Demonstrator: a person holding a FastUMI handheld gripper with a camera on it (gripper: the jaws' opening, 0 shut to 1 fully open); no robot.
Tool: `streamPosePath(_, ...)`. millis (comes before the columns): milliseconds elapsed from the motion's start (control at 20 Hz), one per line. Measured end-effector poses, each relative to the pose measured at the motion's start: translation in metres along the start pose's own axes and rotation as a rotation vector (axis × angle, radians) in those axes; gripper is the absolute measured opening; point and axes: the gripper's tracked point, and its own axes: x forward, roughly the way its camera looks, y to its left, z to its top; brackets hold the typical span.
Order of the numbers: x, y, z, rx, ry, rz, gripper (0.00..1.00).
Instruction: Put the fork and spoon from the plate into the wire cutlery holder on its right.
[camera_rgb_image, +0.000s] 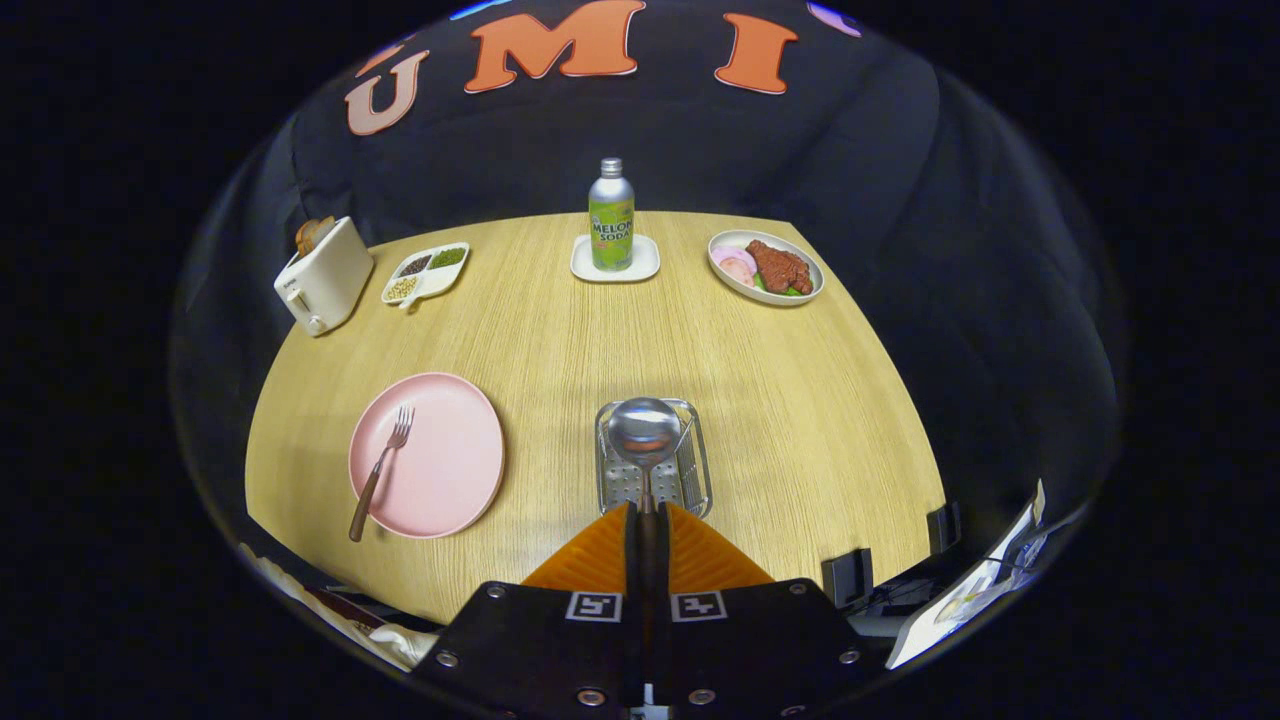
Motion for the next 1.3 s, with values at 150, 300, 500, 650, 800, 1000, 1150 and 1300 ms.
streamPosePath(150,0.006,-0.005,-0.004,-0.032,0.078,0.009,0.04)
streamPosePath(300,0.012,-0.005,-0.001,-0.083,0.131,0.012,0.04)
streamPosePath(500,0.021,-0.002,-0.001,-0.115,0.219,0.022,0.04)
streamPosePath(650,0.032,-0.001,-0.004,-0.135,0.286,0.030,0.04)
streamPosePath(800,0.042,0.005,-0.008,-0.150,0.353,0.046,0.04)
streamPosePath(1000,0.050,0.008,-0.007,-0.178,0.393,0.052,0.06)
streamPosePath(1150,0.050,0.008,0.001,-0.160,0.373,0.050,0.11)
streamPosePath(1300,0.039,-0.001,0.013,-0.135,0.313,0.033,0.24)
